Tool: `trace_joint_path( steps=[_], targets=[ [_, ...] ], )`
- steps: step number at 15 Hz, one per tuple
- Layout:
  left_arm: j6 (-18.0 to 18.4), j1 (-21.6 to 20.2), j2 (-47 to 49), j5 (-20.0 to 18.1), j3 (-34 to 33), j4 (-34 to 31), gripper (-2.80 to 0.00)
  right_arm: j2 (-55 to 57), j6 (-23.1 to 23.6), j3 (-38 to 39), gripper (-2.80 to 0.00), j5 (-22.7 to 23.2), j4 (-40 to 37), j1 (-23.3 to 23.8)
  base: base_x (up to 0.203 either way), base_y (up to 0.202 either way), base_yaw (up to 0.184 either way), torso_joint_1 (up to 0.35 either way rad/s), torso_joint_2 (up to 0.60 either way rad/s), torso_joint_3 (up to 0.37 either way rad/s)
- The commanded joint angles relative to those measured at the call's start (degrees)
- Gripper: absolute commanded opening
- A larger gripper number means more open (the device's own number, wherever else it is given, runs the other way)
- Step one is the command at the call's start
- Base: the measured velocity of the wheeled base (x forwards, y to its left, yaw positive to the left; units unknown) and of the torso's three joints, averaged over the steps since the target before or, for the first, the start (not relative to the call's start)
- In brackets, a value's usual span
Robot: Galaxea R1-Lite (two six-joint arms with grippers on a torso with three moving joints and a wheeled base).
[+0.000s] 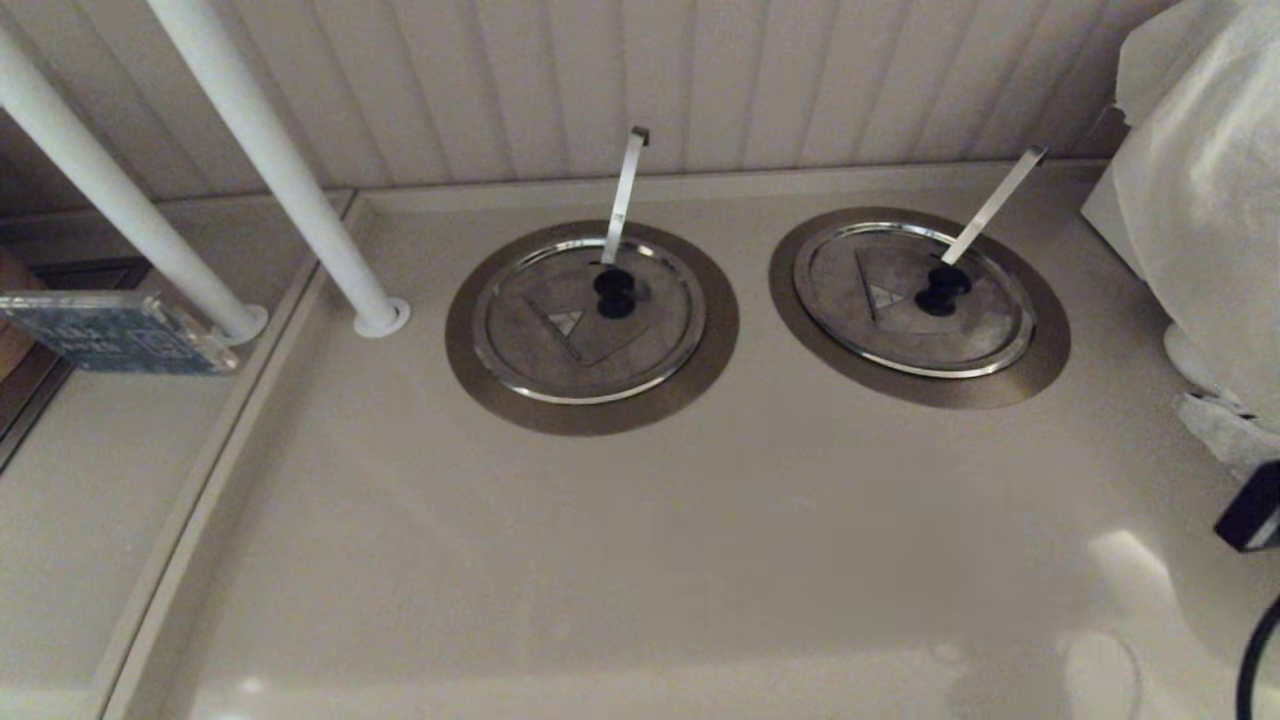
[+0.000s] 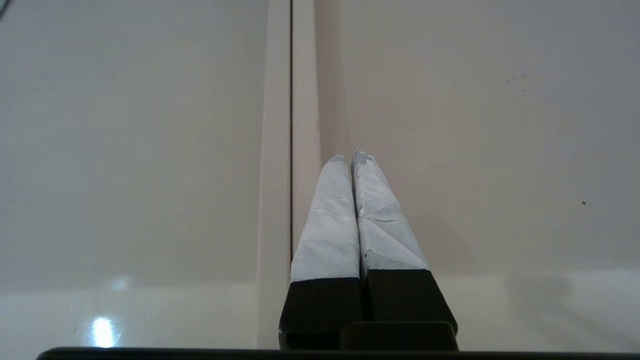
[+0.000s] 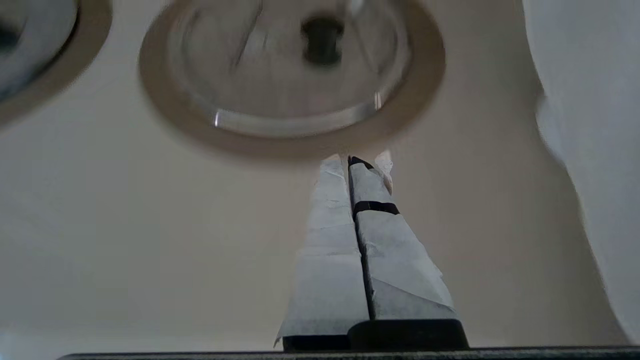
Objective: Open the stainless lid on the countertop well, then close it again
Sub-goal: Open the lid
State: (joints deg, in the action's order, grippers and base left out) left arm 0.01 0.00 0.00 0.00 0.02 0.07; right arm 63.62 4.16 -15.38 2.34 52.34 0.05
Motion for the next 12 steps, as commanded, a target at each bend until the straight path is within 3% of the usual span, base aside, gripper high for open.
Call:
trace_joint_path(
  steps=[1,3,12],
  targets=[
    [0.04,0.0,0.0,0.0,-0.02,0.01,-2.8,14.19,0.07,0.33,-2.8,-0.05,15.59,0.02,0.0,0.0,0.0,0.0,0.0,0.0],
    [-0.01,0.0,-0.09,0.0,-0.02,0.01,-2.8,18.85,0.09,2.38,-2.8,-0.33,24.91,0.0,0.0,0.0,0.0,0.0,0.0,0.0],
    [0.06,0.0,-0.09,0.0,0.02,0.01,-2.8,22.06,-0.55,0.51,-2.8,-0.93,26.39,-0.22,0.0,0.0,0.0,0.0,0.0,0.0]
  ],
)
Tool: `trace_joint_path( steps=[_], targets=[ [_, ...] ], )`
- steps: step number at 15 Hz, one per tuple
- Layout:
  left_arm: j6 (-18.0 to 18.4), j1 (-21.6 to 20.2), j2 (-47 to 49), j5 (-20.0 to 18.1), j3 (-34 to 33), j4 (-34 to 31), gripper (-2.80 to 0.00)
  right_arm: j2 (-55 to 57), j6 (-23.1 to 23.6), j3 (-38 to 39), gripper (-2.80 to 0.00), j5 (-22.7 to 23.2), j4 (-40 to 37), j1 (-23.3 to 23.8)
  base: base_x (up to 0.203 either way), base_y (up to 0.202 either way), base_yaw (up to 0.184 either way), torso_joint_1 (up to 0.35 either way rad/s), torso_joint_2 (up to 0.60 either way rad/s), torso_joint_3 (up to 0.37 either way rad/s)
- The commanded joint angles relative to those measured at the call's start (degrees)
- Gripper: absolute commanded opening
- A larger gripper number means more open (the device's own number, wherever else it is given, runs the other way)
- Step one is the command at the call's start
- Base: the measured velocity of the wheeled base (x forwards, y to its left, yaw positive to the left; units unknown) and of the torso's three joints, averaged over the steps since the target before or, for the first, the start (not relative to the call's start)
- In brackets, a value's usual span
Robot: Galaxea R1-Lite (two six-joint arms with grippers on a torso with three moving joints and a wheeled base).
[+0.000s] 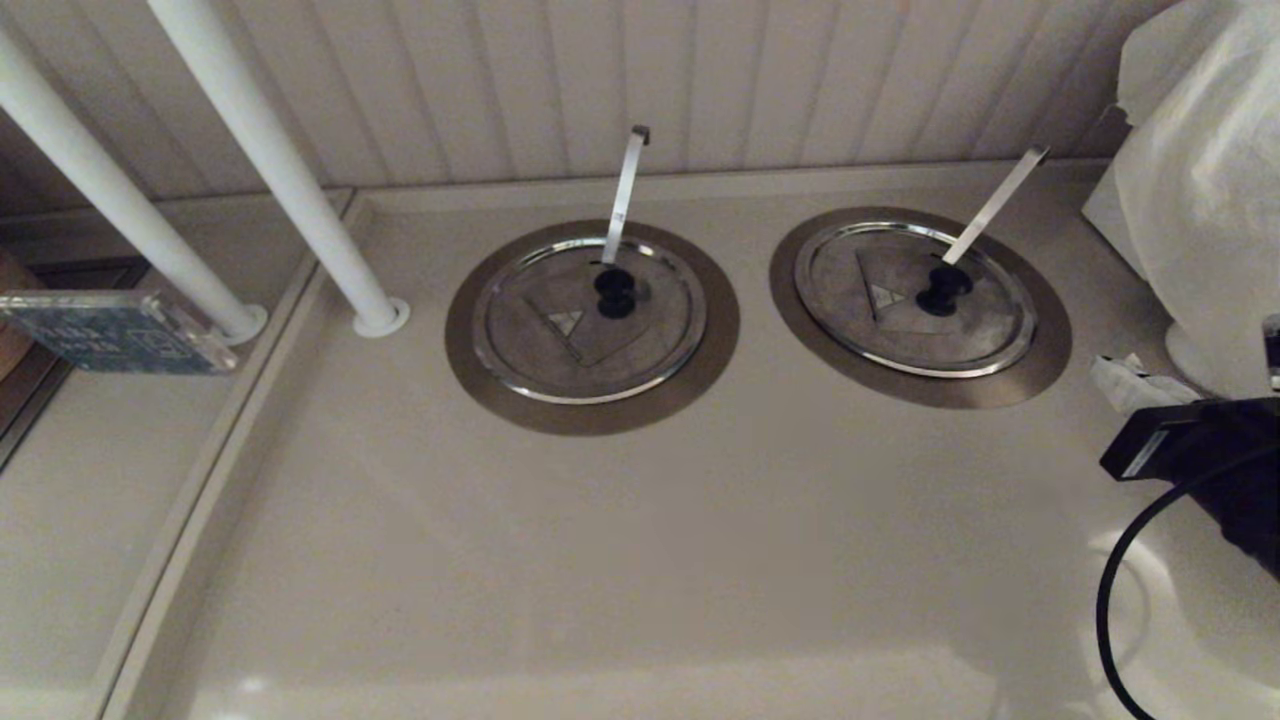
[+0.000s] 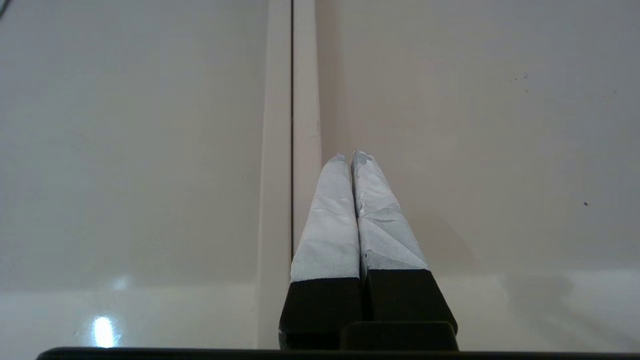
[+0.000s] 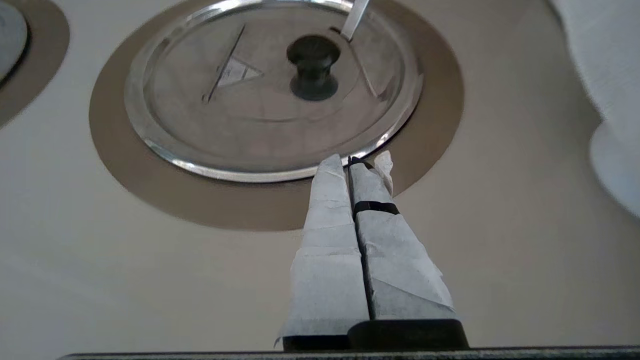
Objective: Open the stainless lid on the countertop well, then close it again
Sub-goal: Open the lid
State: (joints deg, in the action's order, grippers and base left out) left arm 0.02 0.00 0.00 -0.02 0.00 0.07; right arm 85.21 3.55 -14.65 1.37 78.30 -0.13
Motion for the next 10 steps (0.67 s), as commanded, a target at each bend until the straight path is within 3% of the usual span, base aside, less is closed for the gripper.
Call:
trace_joint_path(
  steps=[1,10],
  targets=[
    [-0.02,0.0,-0.09,0.02,0.0,0.01,-2.8,0.7,0.1,-0.08,-2.8,0.18,0.45,-0.04,0.0,0.0,0.0,0.0,0.0,0.0],
    [0.05,0.0,-0.09,0.02,0.0,0.01,-2.8,4.17,0.54,-0.99,-2.8,0.05,3.17,0.05,0.0,0.0,0.0,0.0,0.0,0.0]
  ],
)
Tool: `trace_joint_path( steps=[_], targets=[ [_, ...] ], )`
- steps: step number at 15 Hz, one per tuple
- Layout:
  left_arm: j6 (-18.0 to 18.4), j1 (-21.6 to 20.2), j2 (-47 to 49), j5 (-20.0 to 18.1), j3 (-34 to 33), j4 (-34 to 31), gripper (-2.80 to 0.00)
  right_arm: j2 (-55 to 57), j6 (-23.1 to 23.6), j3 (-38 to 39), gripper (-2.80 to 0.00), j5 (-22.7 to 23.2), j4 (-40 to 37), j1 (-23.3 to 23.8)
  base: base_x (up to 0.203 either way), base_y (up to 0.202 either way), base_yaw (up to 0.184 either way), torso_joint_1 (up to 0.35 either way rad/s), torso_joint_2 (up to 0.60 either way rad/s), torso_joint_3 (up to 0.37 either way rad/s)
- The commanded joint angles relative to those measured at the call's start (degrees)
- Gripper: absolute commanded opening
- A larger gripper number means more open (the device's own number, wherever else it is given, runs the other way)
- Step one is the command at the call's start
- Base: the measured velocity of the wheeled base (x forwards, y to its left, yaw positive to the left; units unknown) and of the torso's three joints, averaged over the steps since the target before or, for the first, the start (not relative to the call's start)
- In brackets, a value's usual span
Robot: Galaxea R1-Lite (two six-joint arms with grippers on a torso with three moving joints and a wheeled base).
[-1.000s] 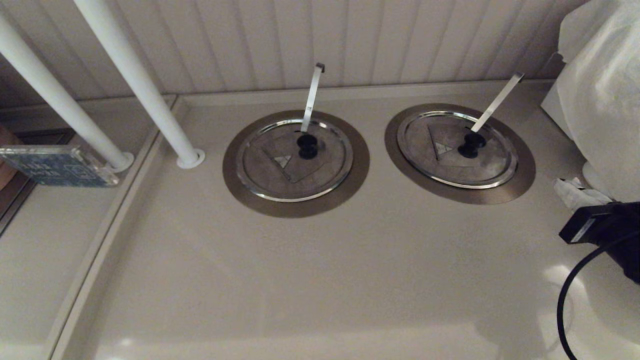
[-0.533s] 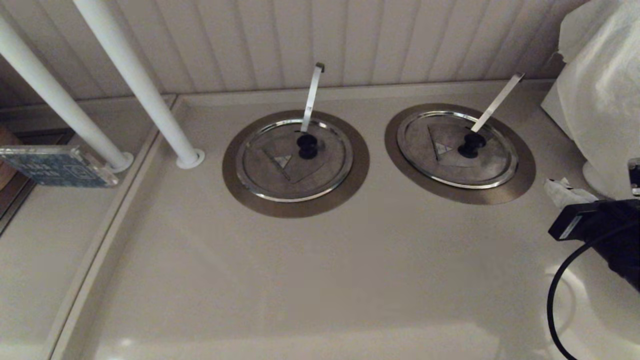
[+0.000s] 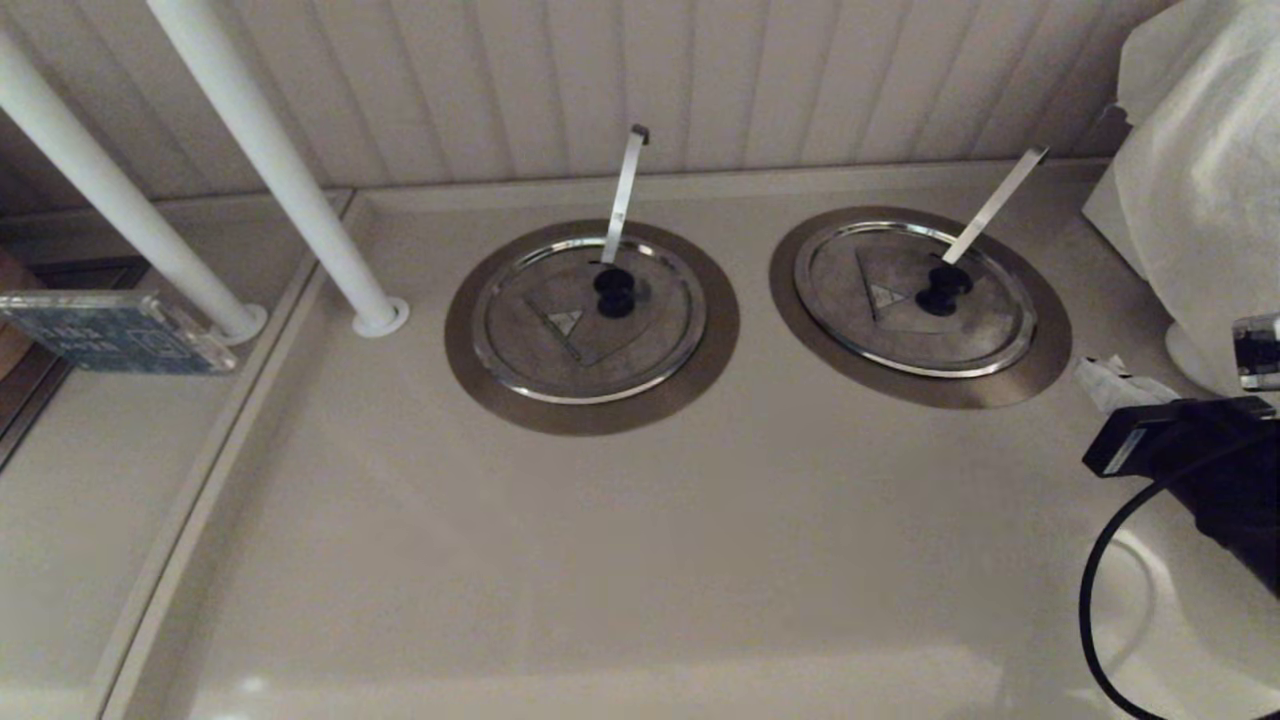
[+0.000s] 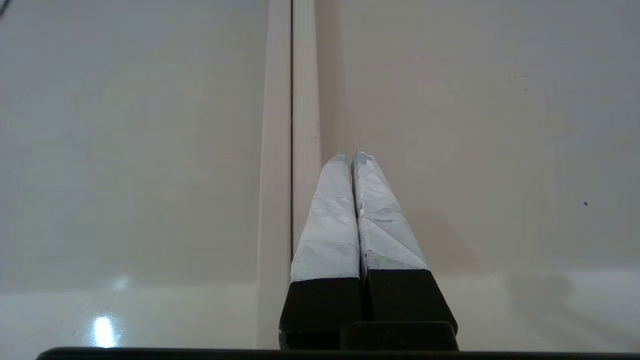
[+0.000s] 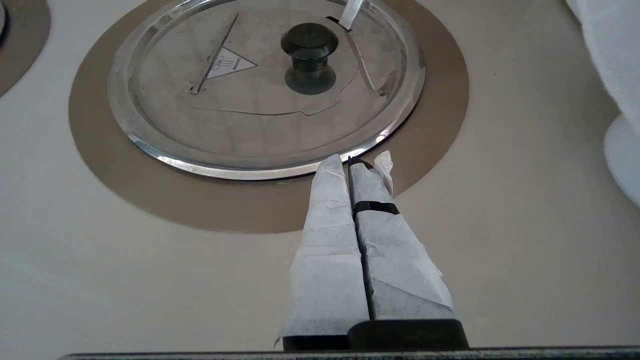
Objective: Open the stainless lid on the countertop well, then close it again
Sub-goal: Open the lid
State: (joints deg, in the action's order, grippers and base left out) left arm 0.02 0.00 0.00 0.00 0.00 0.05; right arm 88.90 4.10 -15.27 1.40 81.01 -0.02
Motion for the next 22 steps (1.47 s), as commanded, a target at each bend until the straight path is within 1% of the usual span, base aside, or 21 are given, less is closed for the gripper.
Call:
trace_joint_path(
  steps=[1,3,7,10,13,18,19,20,22],
  targets=[
    [0.03,0.0,-0.03,0.0,0.0,0.04,-2.8,0.49,0.22,-0.17,-2.8,0.07,0.49,-0.06,0.0,0.0,0.0,0.0,0.0,0.0],
    [-0.02,0.0,-0.09,0.0,0.0,0.04,-2.8,0.45,0.96,1.03,-2.8,0.18,3.1,-0.32,0.0,0.0,0.0,0.0,0.0,0.0],
    [0.02,0.0,-0.04,0.0,0.0,0.04,-2.8,2.3,-0.24,2.53,-2.8,-0.26,6.63,-0.85,0.0,0.0,0.0,0.0,0.0,0.0],
    [-0.02,0.0,-0.09,0.0,0.08,0.03,-2.8,3.48,-0.12,0.33,-2.8,-0.09,6.66,-0.77,0.0,0.0,0.0,0.0,0.0,0.0],
    [-0.01,0.0,-0.09,0.0,0.0,0.04,-2.8,3.33,0.03,1.94,-2.8,0.0,6.66,-0.85,0.0,0.0,0.0,0.0,0.0,0.0],
    [0.06,0.0,-0.07,0.0,0.0,-0.02,-2.8,3.97,-0.12,0.59,-2.8,0.0,6.66,-0.56,0.0,0.0,0.0,0.0,0.0,0.0],
    [-0.02,0.0,-0.09,0.0,0.0,0.04,-2.8,3.95,0.05,1.84,-2.63,-0.03,6.66,-0.64,0.0,0.0,0.0,0.0,0.0,0.0],
    [-0.02,0.0,-0.09,0.0,0.0,0.04,-2.8,4.18,-0.14,2.0,0.0,0.0,6.66,-0.68,0.0,0.0,0.0,0.0,0.0,0.0],
    [-0.02,0.0,-0.09,0.0,0.0,0.04,-2.8,4.24,0.11,0.89,0.0,0.33,6.66,-0.74,0.0,0.0,0.0,0.0,0.0,0.0]
  ],
)
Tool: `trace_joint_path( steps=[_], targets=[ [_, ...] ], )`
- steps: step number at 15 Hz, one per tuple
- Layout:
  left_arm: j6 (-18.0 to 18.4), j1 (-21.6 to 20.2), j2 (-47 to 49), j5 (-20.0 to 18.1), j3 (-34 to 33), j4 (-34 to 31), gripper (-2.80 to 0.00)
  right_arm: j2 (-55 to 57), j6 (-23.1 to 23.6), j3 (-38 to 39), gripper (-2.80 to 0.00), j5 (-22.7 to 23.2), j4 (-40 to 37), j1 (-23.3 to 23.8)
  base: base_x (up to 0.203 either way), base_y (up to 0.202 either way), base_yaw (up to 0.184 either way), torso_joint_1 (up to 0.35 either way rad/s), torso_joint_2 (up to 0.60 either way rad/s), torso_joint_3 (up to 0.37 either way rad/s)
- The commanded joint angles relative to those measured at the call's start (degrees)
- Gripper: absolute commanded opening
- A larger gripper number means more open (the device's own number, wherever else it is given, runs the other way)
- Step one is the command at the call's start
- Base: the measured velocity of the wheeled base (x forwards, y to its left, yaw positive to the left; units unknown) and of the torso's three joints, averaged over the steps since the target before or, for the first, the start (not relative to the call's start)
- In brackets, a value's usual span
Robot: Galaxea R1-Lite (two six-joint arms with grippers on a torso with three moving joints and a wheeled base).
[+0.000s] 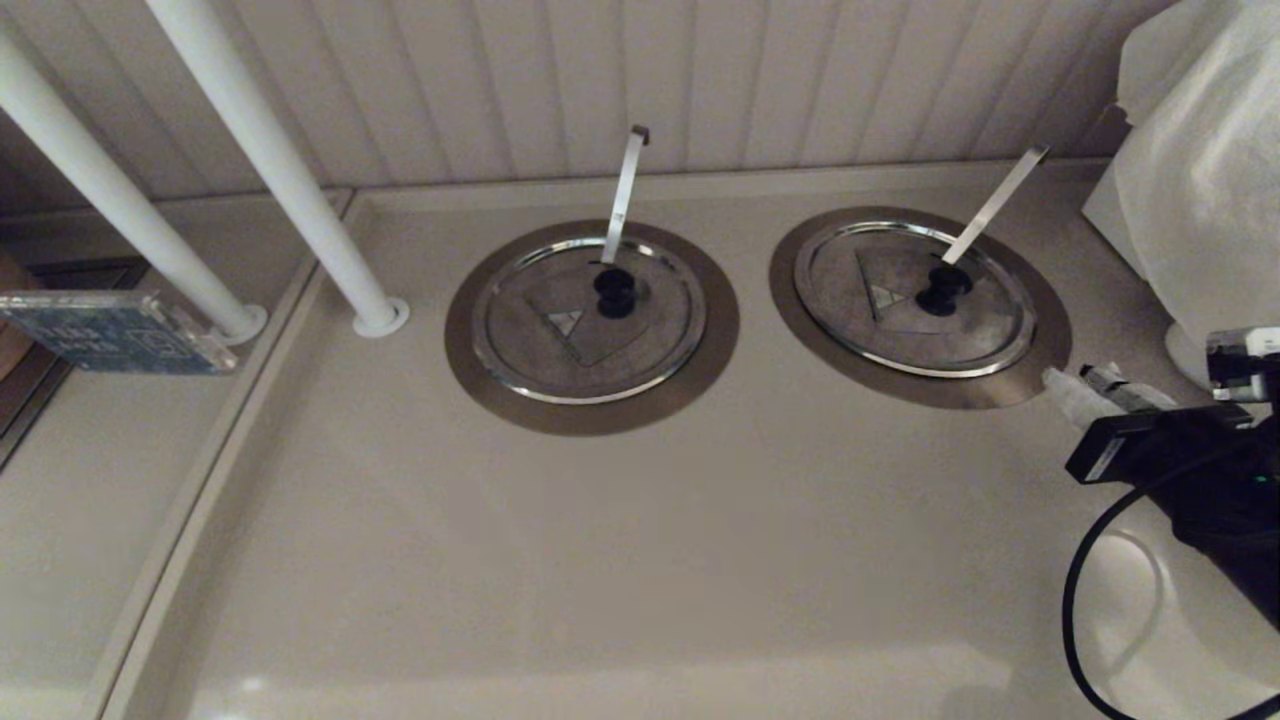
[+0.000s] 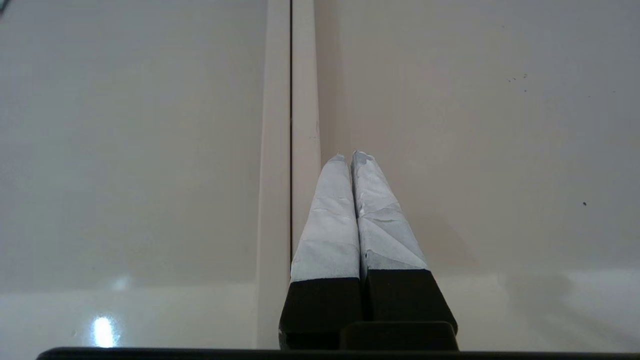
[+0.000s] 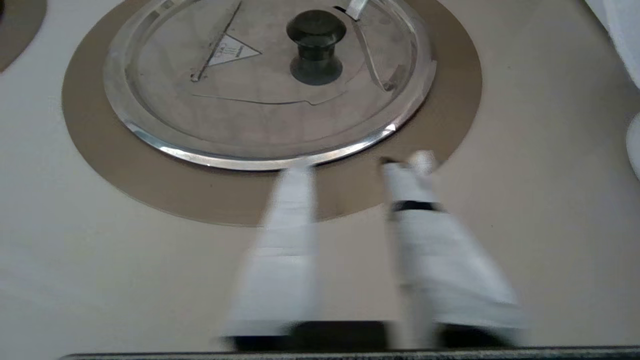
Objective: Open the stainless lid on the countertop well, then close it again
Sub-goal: Open the lid
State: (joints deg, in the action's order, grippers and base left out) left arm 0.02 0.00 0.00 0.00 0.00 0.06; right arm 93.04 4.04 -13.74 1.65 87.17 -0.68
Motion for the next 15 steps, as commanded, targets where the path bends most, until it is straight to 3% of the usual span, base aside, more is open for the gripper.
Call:
trace_joint_path(
  steps=[1,5,9,11,15],
  targets=[
    [0.06,0.0,-0.09,0.0,0.0,0.02,-2.8,0.71,0.87,-2.1,0.0,0.06,0.49,-0.21,0.0,0.0,0.0,0.0,0.0,0.0],
    [-0.01,0.0,-0.03,0.0,0.03,0.02,-2.8,4.95,1.97,-9.23,0.0,0.11,0.49,-0.34,0.0,0.0,0.0,0.0,0.0,0.0],
    [-0.02,0.0,-0.05,0.0,0.04,0.02,-2.8,1.0,1.54,-5.61,0.0,5.79,0.49,-0.62,0.0,0.0,0.0,0.0,0.0,0.0],
    [-0.02,0.0,-0.09,0.0,0.0,-0.03,-2.8,-0.72,2.05,-2.32,0.0,5.76,0.49,-0.8,0.0,0.0,0.0,0.0,0.0,0.0],
    [-0.02,0.0,-0.09,0.0,0.0,0.02,-2.8,-4.73,1.72,-4.45,0.0,5.56,-0.39,1.86,0.0,0.0,0.0,0.0,0.0,0.0]
  ],
)
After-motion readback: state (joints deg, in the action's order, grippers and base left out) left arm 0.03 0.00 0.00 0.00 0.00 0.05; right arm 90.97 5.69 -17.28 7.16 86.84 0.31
